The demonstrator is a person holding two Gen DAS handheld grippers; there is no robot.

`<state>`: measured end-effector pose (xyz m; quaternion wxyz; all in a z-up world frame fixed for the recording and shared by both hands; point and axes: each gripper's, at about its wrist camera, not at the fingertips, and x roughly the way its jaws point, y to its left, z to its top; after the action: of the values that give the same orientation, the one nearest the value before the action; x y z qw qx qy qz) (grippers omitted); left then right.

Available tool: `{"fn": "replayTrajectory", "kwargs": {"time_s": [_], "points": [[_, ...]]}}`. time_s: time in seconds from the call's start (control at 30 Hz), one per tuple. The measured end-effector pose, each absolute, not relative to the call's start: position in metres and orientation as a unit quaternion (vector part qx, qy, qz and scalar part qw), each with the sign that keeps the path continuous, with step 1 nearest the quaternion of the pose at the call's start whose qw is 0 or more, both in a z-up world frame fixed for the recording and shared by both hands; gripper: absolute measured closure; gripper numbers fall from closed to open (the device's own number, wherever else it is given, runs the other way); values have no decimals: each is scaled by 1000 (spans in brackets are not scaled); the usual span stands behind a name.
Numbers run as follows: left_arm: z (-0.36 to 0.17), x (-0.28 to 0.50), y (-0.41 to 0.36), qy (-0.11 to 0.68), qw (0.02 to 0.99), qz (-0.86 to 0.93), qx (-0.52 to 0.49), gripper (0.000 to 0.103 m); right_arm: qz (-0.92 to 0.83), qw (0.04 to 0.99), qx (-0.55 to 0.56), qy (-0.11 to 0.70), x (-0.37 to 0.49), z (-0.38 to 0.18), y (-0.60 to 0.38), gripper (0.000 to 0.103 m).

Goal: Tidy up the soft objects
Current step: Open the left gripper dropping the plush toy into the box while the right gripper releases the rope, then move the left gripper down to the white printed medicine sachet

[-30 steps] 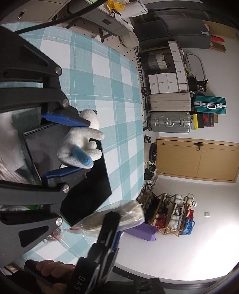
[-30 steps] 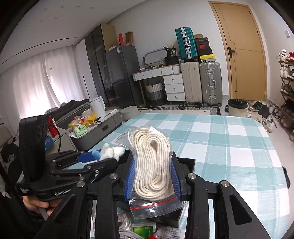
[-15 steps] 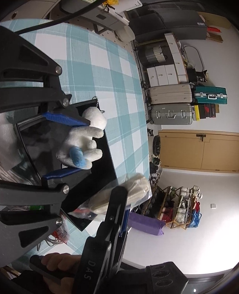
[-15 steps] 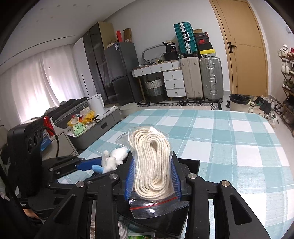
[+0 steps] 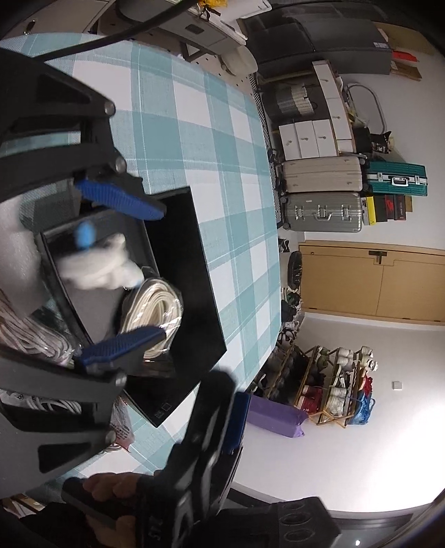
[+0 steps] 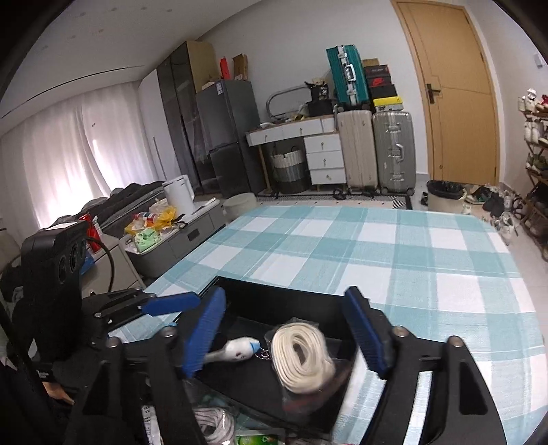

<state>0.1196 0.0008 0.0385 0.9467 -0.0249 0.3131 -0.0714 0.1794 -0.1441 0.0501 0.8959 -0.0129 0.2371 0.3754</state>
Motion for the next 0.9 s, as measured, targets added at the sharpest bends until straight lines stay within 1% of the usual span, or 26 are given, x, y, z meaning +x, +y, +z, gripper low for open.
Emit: {"fn": "replayTrajectory", "kwargs": {"time_s": [0.03,0.1,0.17,0.33,0.57,0.9], "points": [[40,117,3,311,948,-66,-26,13,371,897,-17,239,178,51,-146,16],[44,108,6,298,952,-61,-28,4,360,901,-23,240,174,51,-153,4],[46,103,10,299,952,-52,-27,4,355,902,-24,244,169,51,-159,1],[47,89,18,298,953,-50,-30,4,335,905,-40,258,154,46,-171,1],[40,71,25,309,948,-55,-48,4,314,912,-31,263,134,37,-190,1],[33,47,16,303,951,-54,-22,4,296,915,-31,273,114,27,-203,1]]}}
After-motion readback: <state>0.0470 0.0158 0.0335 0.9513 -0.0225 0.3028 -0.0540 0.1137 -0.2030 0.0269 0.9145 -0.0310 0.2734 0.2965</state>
